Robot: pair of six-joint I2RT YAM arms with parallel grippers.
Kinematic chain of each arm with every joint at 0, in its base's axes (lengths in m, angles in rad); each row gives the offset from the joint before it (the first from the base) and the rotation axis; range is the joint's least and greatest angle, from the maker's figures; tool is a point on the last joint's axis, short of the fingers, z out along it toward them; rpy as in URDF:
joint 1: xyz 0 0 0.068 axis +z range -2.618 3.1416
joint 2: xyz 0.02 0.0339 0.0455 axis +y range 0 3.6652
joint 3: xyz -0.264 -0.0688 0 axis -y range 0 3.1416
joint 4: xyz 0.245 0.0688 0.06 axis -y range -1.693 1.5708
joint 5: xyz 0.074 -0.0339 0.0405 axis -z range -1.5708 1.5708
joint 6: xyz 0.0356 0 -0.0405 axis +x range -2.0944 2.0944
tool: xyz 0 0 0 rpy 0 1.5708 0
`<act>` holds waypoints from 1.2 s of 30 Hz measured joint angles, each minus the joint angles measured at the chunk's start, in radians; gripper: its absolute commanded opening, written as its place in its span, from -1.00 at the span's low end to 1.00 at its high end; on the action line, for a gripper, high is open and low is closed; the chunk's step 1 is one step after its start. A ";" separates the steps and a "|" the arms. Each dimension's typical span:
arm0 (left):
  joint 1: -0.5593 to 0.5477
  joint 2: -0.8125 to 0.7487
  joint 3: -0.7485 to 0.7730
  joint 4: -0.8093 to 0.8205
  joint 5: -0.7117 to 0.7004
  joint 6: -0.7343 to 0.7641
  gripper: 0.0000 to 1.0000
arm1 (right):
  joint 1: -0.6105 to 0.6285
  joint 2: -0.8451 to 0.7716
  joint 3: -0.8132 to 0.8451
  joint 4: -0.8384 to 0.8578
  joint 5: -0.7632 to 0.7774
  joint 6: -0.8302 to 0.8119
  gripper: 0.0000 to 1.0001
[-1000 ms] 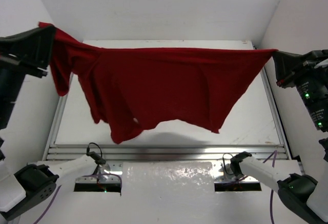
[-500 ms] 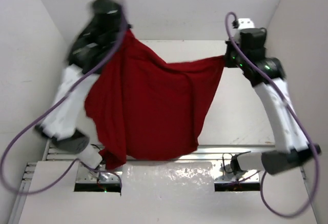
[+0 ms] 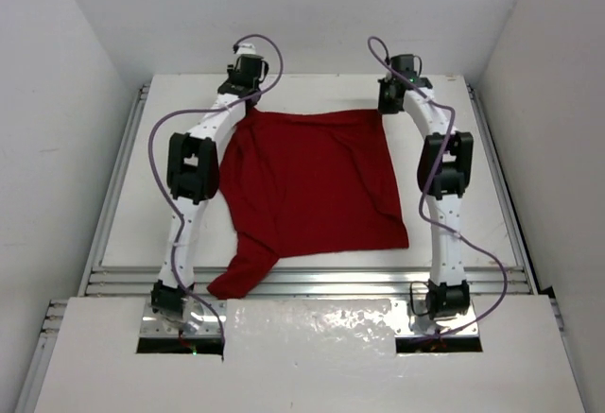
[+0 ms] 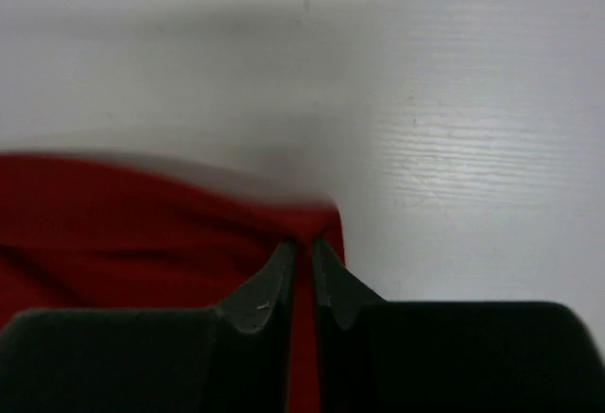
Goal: Fold and stack the t-shirts
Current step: Flatten out the tshirt
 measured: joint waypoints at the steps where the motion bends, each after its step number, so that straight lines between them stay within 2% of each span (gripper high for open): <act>1: 0.008 0.024 0.001 0.061 0.023 0.029 0.67 | -0.002 0.037 0.008 0.018 -0.005 0.010 -0.24; 2: 0.011 0.043 0.004 0.117 0.041 0.049 0.97 | -0.006 0.057 -0.003 0.028 -0.012 0.023 0.38; 6: 0.010 0.079 0.082 0.223 0.087 0.090 0.99 | -0.036 0.021 -0.130 0.101 -0.016 0.035 0.59; 8: 0.007 0.055 0.080 0.276 0.061 0.095 0.99 | -0.053 -0.010 -0.157 0.119 -0.017 0.040 0.59; 10: 0.003 -0.001 0.031 0.300 -0.027 0.091 0.99 | -0.067 -0.062 -0.190 0.157 -0.024 0.048 0.58; 12: 0.005 -0.069 -0.014 0.256 -0.117 0.037 0.97 | -0.073 -0.144 -0.264 0.213 -0.045 0.056 0.58; 14: 0.023 -0.121 -0.027 0.190 -0.132 -0.058 0.74 | -0.065 -0.224 -0.323 0.237 -0.077 0.060 0.57; 17: 0.091 -0.161 -0.032 0.148 -0.006 -0.176 0.72 | -0.040 -0.311 -0.394 0.313 -0.141 0.069 0.57; 20: 0.192 -0.121 0.021 0.128 0.156 -0.261 0.69 | -0.019 -0.362 -0.475 0.363 -0.198 0.078 0.57; 21: 0.230 -0.083 0.064 0.115 0.211 -0.291 0.64 | -0.014 -0.362 -0.479 0.361 -0.220 0.080 0.56; 22: 0.258 -0.055 0.085 0.112 0.254 -0.317 0.45 | -0.013 -0.357 -0.479 0.361 -0.238 0.081 0.56; 23: 0.288 -0.028 0.091 0.106 0.301 -0.346 0.44 | -0.014 -0.351 -0.479 0.360 -0.256 0.082 0.56; 29: 0.417 0.009 -0.151 0.139 0.592 -0.488 0.45 | -0.022 -0.338 -0.479 0.350 -0.301 0.081 0.56; 31: 0.419 0.029 -0.179 0.139 0.674 -0.514 0.47 | -0.024 -0.338 -0.479 0.347 -0.305 0.081 0.57; 36: 0.391 0.001 -0.318 0.304 0.876 -0.588 0.47 | -0.027 -0.338 -0.479 0.338 -0.309 0.079 0.58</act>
